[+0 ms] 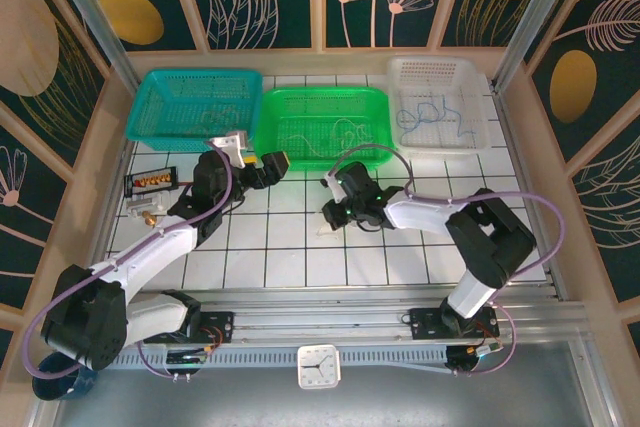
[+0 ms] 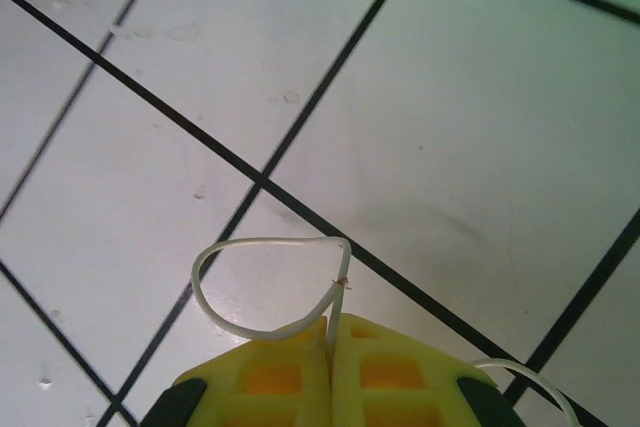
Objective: Untangle the cables
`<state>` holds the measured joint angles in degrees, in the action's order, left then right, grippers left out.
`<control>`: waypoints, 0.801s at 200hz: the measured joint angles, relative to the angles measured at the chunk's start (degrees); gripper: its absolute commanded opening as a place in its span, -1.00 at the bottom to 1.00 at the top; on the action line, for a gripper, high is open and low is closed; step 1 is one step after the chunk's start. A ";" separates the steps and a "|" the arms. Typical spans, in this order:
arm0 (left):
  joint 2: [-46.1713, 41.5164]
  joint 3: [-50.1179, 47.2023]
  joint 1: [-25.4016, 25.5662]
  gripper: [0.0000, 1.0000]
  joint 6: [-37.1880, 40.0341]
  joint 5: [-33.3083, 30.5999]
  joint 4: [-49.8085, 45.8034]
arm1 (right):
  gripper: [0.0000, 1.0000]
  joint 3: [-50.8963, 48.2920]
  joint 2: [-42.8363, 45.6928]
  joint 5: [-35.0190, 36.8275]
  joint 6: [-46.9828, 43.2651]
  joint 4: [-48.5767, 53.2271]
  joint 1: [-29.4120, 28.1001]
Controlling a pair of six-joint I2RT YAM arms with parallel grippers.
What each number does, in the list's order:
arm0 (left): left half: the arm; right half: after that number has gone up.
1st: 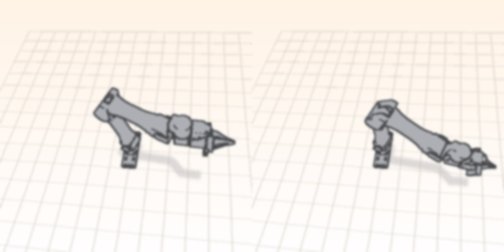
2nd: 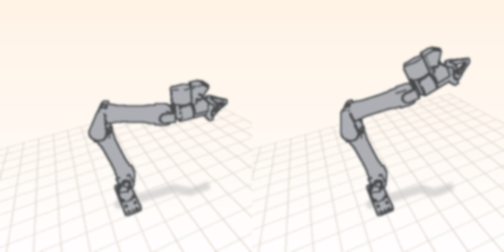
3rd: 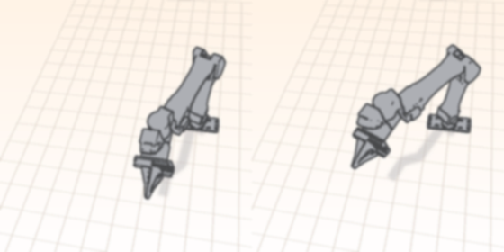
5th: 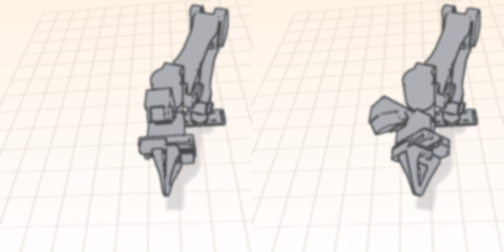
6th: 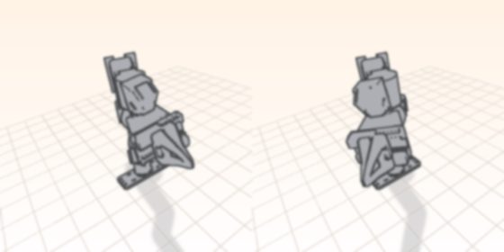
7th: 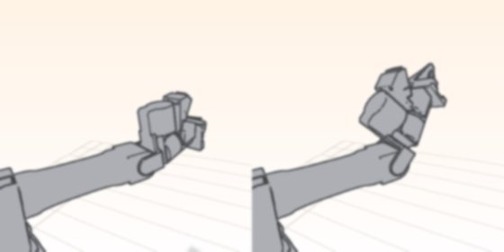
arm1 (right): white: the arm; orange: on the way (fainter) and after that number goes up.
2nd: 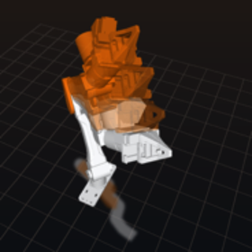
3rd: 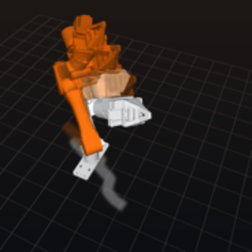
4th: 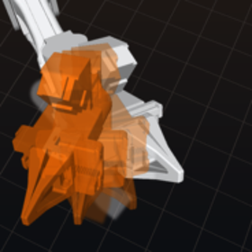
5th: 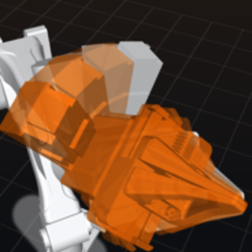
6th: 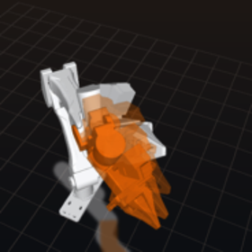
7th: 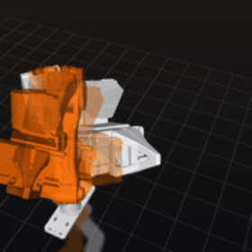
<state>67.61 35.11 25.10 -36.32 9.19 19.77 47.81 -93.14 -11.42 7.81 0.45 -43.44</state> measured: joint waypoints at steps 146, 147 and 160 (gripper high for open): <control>1.77 -1.60 0.46 0.48 -3.87 17.42 11.72 | -1.00 -1.95 15.65 -19.80 8.79 -9.11 14.05; 1.81 -1.53 0.48 0.49 -3.76 17.42 11.67 | -1.00 -2.01 15.65 -19.89 8.87 -9.14 14.08; 2.51 -0.57 1.42 0.49 -2.27 17.40 10.84 | -1.00 -2.71 15.76 -21.35 9.62 -9.86 14.34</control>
<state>70.13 34.54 26.52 -38.59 26.59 30.61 45.10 -77.38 -32.77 17.43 -9.41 -29.10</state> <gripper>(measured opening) 0.744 0.054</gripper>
